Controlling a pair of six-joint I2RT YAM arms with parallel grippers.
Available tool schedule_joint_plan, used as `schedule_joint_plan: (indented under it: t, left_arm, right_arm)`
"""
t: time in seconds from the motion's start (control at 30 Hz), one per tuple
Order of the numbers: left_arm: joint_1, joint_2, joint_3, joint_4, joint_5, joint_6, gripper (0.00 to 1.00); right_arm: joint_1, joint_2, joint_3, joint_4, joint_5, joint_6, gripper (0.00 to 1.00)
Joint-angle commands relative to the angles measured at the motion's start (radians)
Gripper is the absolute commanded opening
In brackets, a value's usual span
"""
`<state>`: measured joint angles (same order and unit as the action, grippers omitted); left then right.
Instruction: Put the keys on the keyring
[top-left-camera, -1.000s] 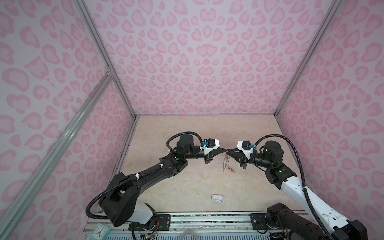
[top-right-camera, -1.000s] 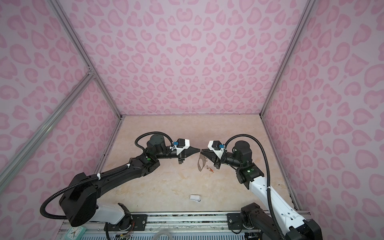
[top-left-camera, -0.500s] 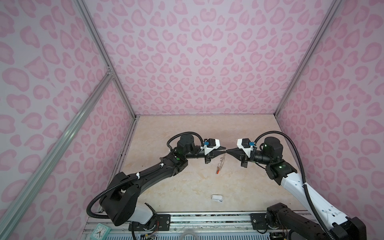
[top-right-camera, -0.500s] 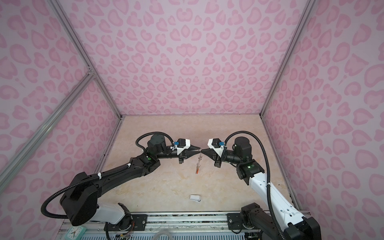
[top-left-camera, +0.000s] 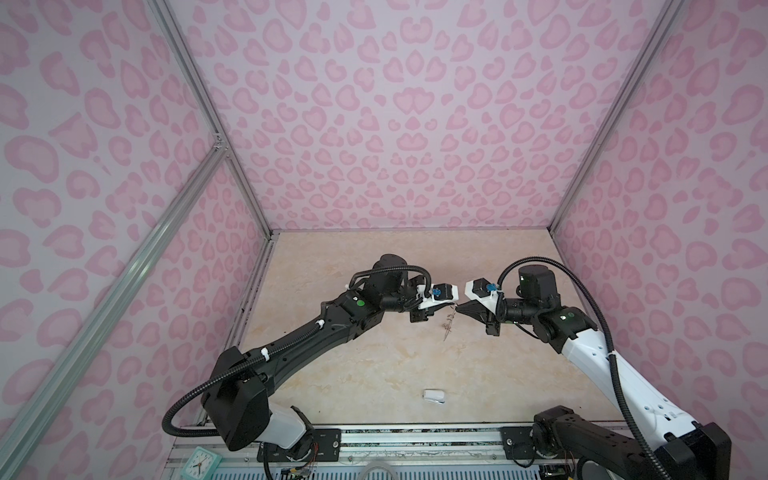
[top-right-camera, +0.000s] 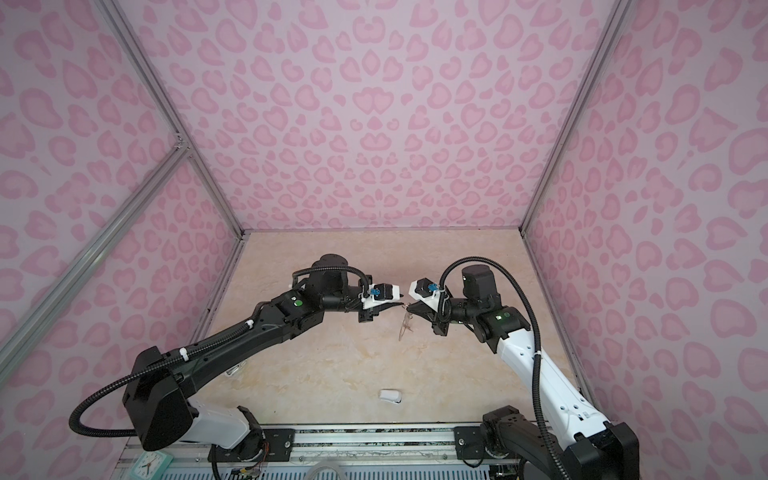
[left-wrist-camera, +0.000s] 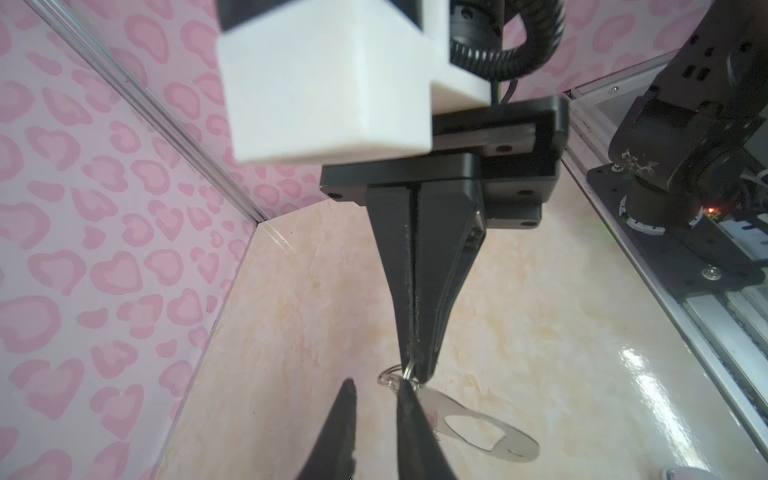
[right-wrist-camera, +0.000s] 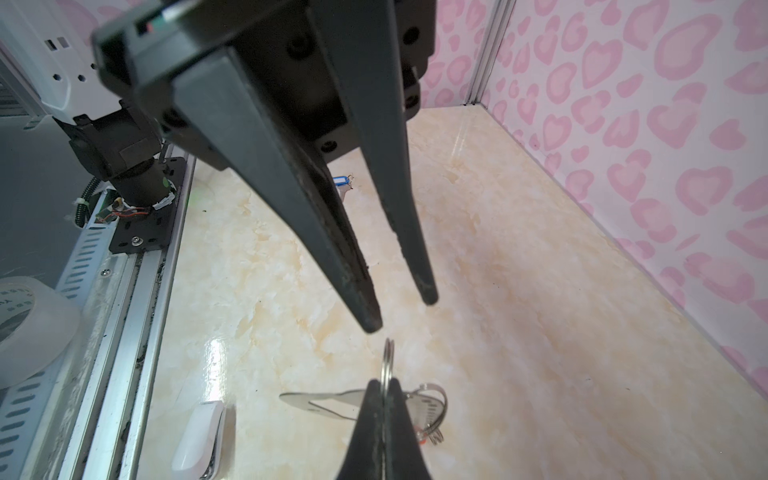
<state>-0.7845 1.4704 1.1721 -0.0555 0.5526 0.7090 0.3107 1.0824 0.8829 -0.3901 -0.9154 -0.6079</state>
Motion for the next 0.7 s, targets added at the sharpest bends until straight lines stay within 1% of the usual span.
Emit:
schedule_joint_plan:
  t: [0.0, 0.3, 0.37, 0.5, 0.57, 0.67]
  left_arm:
    - [-0.011, 0.017, 0.029, -0.099, -0.032, 0.072, 0.21]
    - [-0.046, 0.053, 0.068, -0.132, -0.054, 0.102, 0.20]
    - [-0.050, 0.062, 0.079, -0.143, -0.055, 0.108, 0.17]
    - [-0.053, 0.071, 0.087, -0.145, -0.049, 0.106, 0.04]
    - [-0.055, 0.073, 0.087, -0.136, -0.048, 0.088, 0.03]
    - [-0.040, 0.075, 0.074, -0.089, -0.020, 0.011, 0.03]
  right_arm:
    - [-0.001, 0.002, 0.005, -0.020, 0.002, -0.018, 0.00]
    - [0.003, 0.001, 0.004, -0.035, -0.008, -0.033, 0.00]
    - [0.005, 0.001, 0.004, -0.038, -0.007, -0.037, 0.00]
    - [0.005, 0.002, 0.002, -0.045, 0.000, -0.051, 0.00]
    - [0.005, 0.001, -0.001, -0.042, 0.023, -0.058, 0.00]
    - [0.004, -0.026, -0.025, -0.005, 0.087, -0.053, 0.16]
